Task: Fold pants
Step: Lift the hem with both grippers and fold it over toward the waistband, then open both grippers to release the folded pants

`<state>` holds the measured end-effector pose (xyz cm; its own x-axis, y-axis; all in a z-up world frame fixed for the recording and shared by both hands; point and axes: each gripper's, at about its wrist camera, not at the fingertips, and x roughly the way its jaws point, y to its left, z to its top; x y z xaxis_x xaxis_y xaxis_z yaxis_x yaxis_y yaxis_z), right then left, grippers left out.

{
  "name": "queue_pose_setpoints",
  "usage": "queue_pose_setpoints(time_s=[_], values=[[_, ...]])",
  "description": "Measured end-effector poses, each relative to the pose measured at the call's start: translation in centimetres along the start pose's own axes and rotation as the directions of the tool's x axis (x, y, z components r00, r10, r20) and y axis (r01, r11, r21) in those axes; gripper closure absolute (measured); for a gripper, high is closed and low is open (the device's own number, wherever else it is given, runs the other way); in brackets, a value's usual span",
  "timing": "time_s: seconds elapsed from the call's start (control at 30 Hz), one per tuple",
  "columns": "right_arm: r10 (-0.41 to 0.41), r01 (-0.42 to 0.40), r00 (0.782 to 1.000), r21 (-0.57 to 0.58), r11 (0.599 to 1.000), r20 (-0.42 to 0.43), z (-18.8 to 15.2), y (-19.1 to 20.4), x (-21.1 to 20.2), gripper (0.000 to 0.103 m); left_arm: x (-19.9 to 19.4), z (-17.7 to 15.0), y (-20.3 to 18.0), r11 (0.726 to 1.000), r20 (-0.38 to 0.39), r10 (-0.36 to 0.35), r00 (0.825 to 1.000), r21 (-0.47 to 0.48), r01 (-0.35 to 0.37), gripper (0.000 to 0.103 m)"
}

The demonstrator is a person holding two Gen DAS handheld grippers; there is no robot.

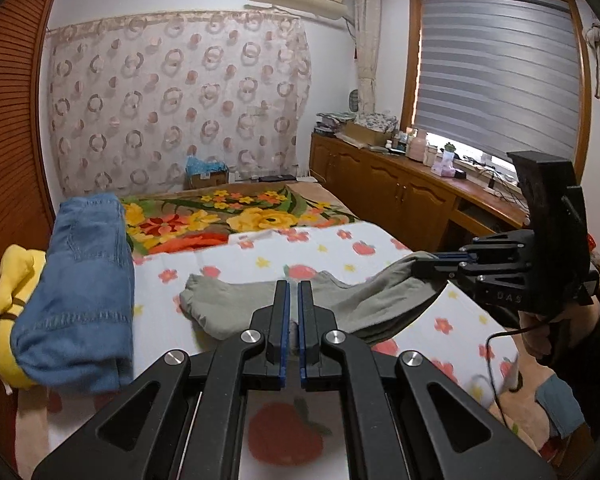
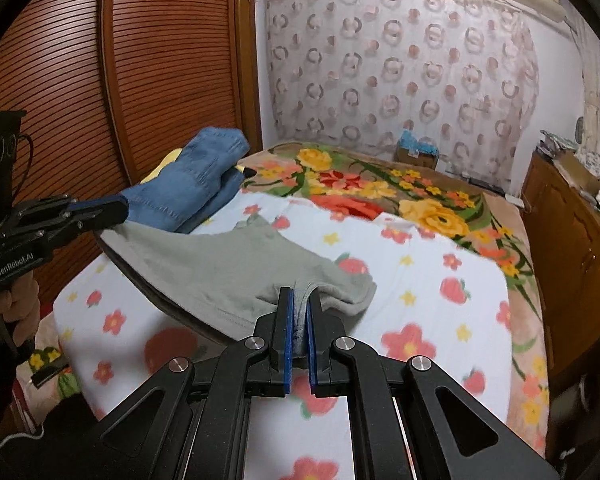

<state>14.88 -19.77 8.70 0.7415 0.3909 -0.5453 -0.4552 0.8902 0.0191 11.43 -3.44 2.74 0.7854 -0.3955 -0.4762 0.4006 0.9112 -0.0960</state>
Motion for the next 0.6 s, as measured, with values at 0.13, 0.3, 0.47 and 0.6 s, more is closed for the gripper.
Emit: queue_pose_setpoints(time_s=[0.13,0.3,0.47,0.6], values=[[0.0,0.0,1.0,0.002,1.0,-0.025,-1.7,0.6,-0.3,0.097,-0.4,-1.6,-0.4,1.0,-0.019,-0.009,1.0,-0.001,0.009,0.098],[0.009,-0.008,0.999,0.019,1.0,-0.035,-2.3,0.6,-0.8,0.097,-0.9,-2.6,-1.0,1.0,-0.027,-0.01,1.0,-0.005,0.01,0.098],[0.018,-0.017,0.999,0.034,0.999,-0.032,-3.0,0.5,-1.0,0.097,-1.3,-3.4,-1.5,1.0,-0.037,-0.007,0.999,0.002,0.008,0.098],[0.019,-0.017,0.999,0.05,0.999,-0.044,-3.7,0.3,-0.2,0.097,-1.5,-3.8,-1.5,1.0,-0.038,-0.002,0.999,0.002,0.002,0.099]])
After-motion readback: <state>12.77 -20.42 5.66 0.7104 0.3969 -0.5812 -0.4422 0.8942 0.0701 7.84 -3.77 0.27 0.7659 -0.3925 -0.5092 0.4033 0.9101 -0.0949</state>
